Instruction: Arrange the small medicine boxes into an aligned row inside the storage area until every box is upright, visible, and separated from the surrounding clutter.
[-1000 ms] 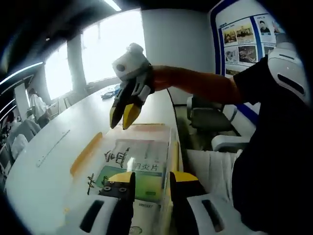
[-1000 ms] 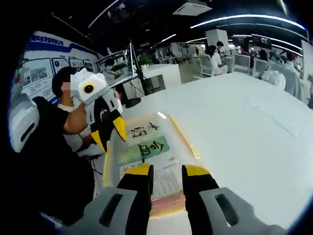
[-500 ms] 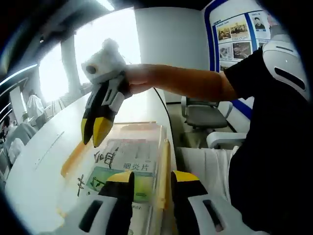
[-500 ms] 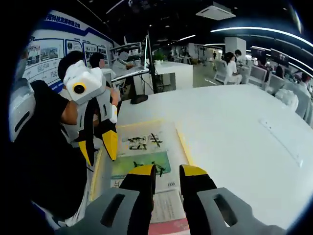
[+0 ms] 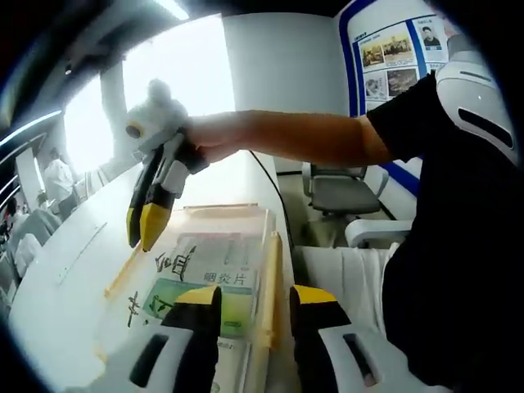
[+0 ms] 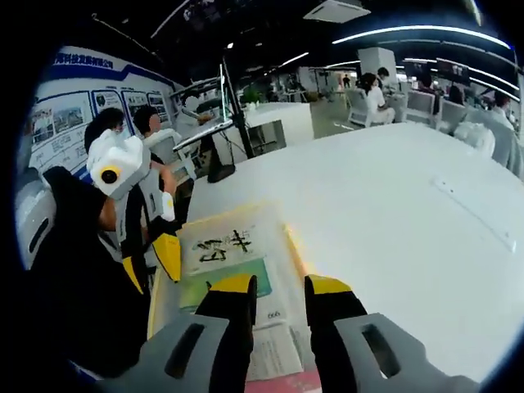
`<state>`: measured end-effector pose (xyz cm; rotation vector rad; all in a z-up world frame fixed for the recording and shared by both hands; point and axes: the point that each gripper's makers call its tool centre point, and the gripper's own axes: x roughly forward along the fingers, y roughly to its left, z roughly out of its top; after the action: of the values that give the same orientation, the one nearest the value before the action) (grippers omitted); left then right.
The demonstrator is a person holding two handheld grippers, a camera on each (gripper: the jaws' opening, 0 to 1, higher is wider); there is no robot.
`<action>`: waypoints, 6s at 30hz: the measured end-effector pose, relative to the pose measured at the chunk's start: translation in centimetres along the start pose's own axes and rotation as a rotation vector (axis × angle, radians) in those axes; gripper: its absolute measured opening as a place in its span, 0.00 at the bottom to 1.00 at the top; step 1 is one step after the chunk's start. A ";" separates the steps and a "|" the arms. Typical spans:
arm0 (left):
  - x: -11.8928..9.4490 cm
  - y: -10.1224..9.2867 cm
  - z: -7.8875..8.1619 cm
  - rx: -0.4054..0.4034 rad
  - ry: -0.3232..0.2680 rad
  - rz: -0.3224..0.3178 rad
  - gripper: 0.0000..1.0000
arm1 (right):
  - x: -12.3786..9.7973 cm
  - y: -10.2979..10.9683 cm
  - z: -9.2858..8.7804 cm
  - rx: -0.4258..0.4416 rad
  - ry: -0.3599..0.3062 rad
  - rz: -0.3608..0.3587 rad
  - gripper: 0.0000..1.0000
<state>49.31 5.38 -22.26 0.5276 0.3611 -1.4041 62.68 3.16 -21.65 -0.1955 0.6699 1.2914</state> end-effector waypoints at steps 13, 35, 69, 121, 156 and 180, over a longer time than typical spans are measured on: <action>-0.3 -0.1 -0.2 -0.018 0.016 0.027 0.35 | 0.3 0.0 0.7 -0.030 -0.047 0.081 0.21; 0.0 -0.2 -0.2 0.011 -0.006 0.047 0.34 | 1.2 1.1 0.1 -0.043 0.063 0.243 0.21; 0.9 0.1 -0.6 0.290 0.036 0.155 0.32 | 2.2 -0.7 -0.6 0.171 0.123 0.305 0.18; 0.9 -1.0 -0.2 0.424 -0.015 0.124 0.27 | 3.3 0.8 -1.3 0.075 0.507 0.414 0.26; 1.0 -0.5 -0.2 0.362 -0.059 0.078 0.27 | 3.1 1.5 -1.5 0.097 0.410 0.441 0.26; 0.5 -0.2 0.3 0.109 -0.152 0.052 0.48 | 3.0 0.1 -0.1 0.023 0.145 0.347 0.50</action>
<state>49.15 4.80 -22.28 0.5125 0.1482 -1.4092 62.88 5.63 -23.39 -0.1587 0.8690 1.6115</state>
